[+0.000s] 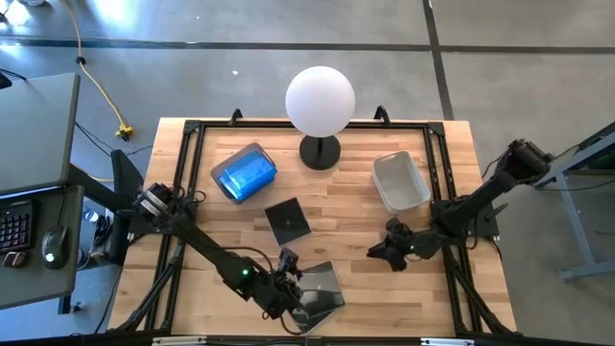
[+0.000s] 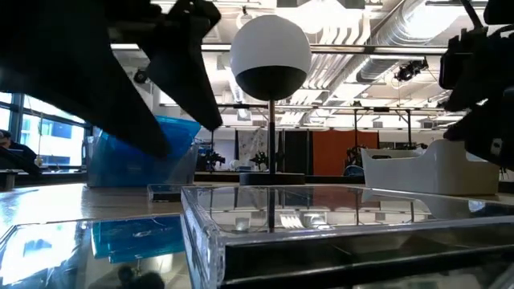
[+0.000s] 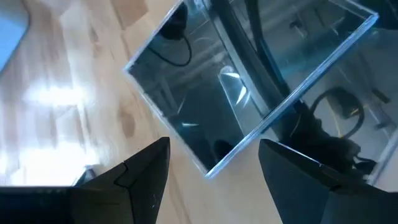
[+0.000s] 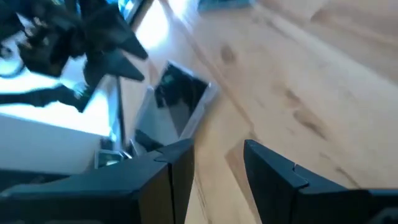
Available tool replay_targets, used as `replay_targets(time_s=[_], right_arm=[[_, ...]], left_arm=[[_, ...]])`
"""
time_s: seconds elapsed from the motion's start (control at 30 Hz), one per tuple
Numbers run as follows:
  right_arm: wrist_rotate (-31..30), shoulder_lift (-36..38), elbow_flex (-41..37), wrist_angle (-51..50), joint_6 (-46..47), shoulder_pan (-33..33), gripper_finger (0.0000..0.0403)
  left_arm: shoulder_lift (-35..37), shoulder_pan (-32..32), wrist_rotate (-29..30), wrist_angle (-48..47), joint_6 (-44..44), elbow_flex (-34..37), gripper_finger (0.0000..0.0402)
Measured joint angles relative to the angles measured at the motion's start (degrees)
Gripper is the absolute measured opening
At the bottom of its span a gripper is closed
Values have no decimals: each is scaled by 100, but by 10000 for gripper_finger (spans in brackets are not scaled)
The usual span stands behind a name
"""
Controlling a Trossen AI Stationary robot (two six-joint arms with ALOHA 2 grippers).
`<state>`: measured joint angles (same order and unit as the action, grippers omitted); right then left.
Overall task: Pick & place jewel cases by type
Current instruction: Put the top right black CD case into the gray bin
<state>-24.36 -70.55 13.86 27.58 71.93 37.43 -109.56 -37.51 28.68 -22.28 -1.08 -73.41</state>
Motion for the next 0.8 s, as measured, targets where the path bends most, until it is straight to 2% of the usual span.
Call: replay_targets(time_s=[0.13, 0.33, 0.67, 0.8], right_arm=[[397, -488, 648, -461, -100, -125, 133], [1115, -1551, 1703, -1813, 583, -470, 133], [2146, -2900, 2846, -1786, 152, -744, 133], [2234, -3189, 3069, -1723, 272, -758, 133]], left_arm=[[-168, 6, 166, -7, -48, -2, 241], [-177, 1, 227, 64, -74, -2, 241], [-232, 1, 80, 337, -216, -7, 241], [-388, -1, -47, 306, -216, -1, 241]])
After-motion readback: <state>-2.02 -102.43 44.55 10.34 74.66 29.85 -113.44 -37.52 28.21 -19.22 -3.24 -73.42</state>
